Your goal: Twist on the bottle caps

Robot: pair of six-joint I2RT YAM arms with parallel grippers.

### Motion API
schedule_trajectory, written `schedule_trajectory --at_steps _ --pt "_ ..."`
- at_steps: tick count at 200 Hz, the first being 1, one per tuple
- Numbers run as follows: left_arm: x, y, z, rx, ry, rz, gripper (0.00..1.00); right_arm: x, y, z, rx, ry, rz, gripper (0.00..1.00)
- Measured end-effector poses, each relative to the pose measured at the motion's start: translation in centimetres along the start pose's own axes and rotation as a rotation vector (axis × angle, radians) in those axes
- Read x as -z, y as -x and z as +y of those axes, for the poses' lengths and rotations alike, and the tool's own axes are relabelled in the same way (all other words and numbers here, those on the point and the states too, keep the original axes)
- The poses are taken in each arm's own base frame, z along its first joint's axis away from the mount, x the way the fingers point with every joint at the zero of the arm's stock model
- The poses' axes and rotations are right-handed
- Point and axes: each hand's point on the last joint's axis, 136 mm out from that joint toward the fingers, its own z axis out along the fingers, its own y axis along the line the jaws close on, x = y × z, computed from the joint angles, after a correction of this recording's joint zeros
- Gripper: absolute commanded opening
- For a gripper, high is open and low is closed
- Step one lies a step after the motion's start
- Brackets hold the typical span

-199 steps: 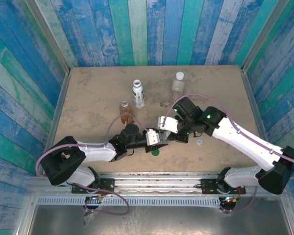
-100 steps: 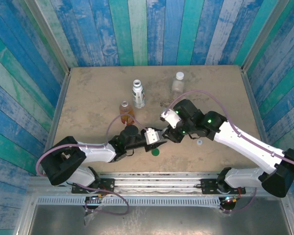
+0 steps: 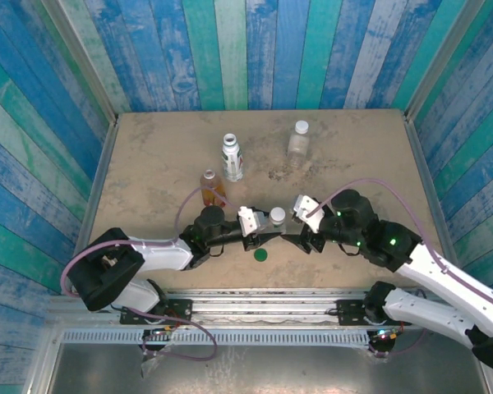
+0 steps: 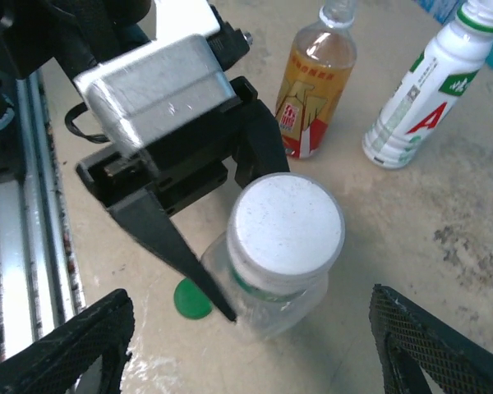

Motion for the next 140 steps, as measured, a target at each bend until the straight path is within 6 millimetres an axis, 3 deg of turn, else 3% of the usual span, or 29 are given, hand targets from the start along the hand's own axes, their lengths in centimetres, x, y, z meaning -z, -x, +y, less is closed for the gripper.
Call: schedule_trajectory --at_steps 69,106,123,129,140 --pt "0.1 1.1 -0.5 0.024 -0.039 -0.047 0.53 -3.0 0.9 -0.7 -0.11 0.005 -0.08 0.47" --pt "0.1 1.1 -0.5 0.031 -0.038 -0.046 0.57 -3.3 1.0 -0.5 -0.113 0.019 -0.092 0.38" --pt "0.1 1.0 -0.5 0.032 -0.039 -0.044 0.66 -3.3 1.0 -0.6 -0.114 0.017 -0.093 0.34" --pt "0.1 1.1 -0.4 0.031 -0.037 -0.045 0.78 -3.3 1.0 -0.6 -0.115 0.015 -0.094 0.32" --pt "0.1 1.2 -0.3 0.033 -0.028 -0.048 0.89 -3.3 1.0 -0.9 -0.121 0.0 -0.096 0.31"
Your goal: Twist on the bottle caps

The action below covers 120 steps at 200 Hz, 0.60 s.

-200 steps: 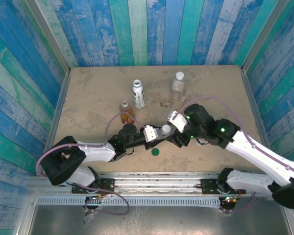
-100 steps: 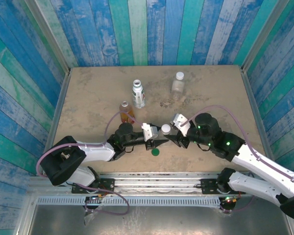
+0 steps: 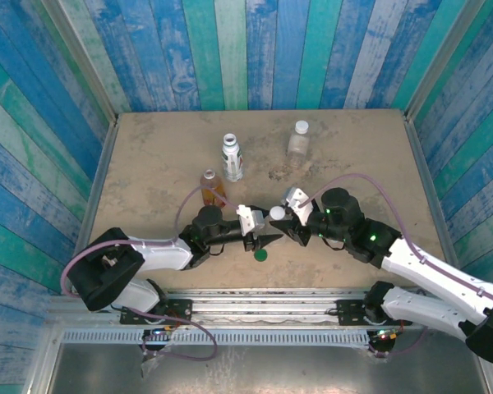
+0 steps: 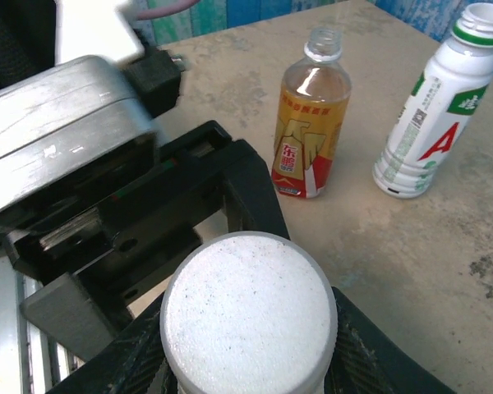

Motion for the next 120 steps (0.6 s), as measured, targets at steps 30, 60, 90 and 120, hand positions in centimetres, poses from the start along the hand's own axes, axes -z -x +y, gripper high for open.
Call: schedule_trajectory --at_steps 30,60,90,120 --pt "0.3 -0.4 0.8 0.01 0.06 0.007 0.94 -0.5 -0.1 -1.8 -0.03 -0.08 -0.019 0.28" --pt "2.6 -1.0 1.9 0.032 0.193 0.017 0.94 -1.7 -0.8 -5.7 -0.102 -0.202 -0.018 0.21" --pt "4.9 1.4 3.2 0.012 0.321 -0.034 0.94 -4.0 -1.2 -10.3 -0.185 -0.311 0.003 0.23" --pt "7.4 3.7 4.8 -0.001 0.465 -0.08 0.94 -7.1 -0.8 -14.5 -0.232 -0.388 -0.009 0.26"
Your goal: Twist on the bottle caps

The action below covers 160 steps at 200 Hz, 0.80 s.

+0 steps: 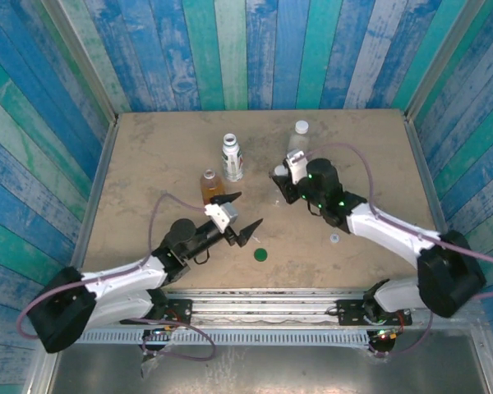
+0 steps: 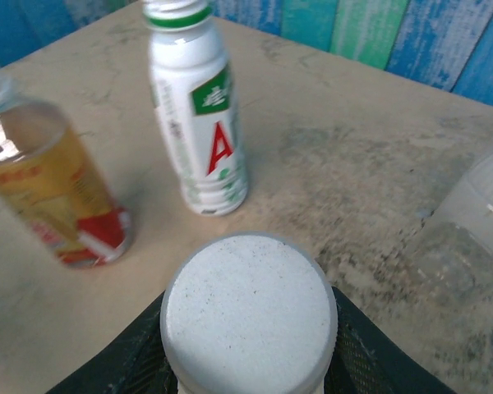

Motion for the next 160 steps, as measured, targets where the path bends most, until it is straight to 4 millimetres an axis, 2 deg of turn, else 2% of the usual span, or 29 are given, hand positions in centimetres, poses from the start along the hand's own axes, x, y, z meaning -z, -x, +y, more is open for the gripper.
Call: schedule_trajectory --at_steps 43,75,106,133,160 --pt "1.2 -1.3 2.1 0.043 0.115 0.074 0.94 -5.8 1.9 -2.7 -0.016 -0.044 -0.02 0.28" --pt "2.1 -2.4 3.4 0.089 0.158 0.116 0.94 -8.7 2.8 -4.5 -0.008 -0.048 -0.023 0.32" --pt "3.4 -3.3 4.8 0.141 0.215 0.13 0.94 -10.0 2.2 -5.0 0.008 -0.037 -0.006 0.35" --pt "4.1 -4.5 6.0 0.19 0.264 0.153 0.94 -10.2 1.5 -4.8 0.014 -0.022 0.017 0.39" --pt "4.4 -5.2 6.7 0.223 0.29 0.166 0.94 -10.2 1.4 -4.7 0.021 -0.014 0.021 0.54"
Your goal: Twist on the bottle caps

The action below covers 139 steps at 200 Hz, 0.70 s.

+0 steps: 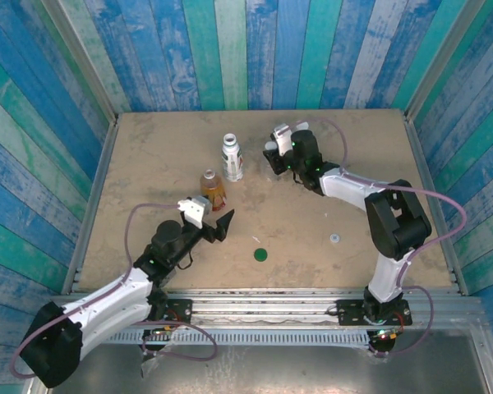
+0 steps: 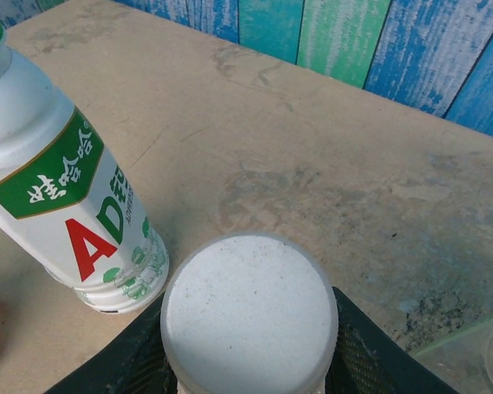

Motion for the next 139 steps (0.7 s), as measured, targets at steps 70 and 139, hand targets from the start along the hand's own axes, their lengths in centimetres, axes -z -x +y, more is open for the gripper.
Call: schedule_trajectory --at_steps 70,139 --pt "0.1 -1.2 1.8 0.046 0.047 0.025 0.94 3.7 2.8 0.6 0.025 0.015 -0.07 0.79" --pt "0.1 -2.4 2.3 0.061 0.057 0.056 0.94 7.2 5.5 11.4 0.169 0.286 -0.131 0.78"
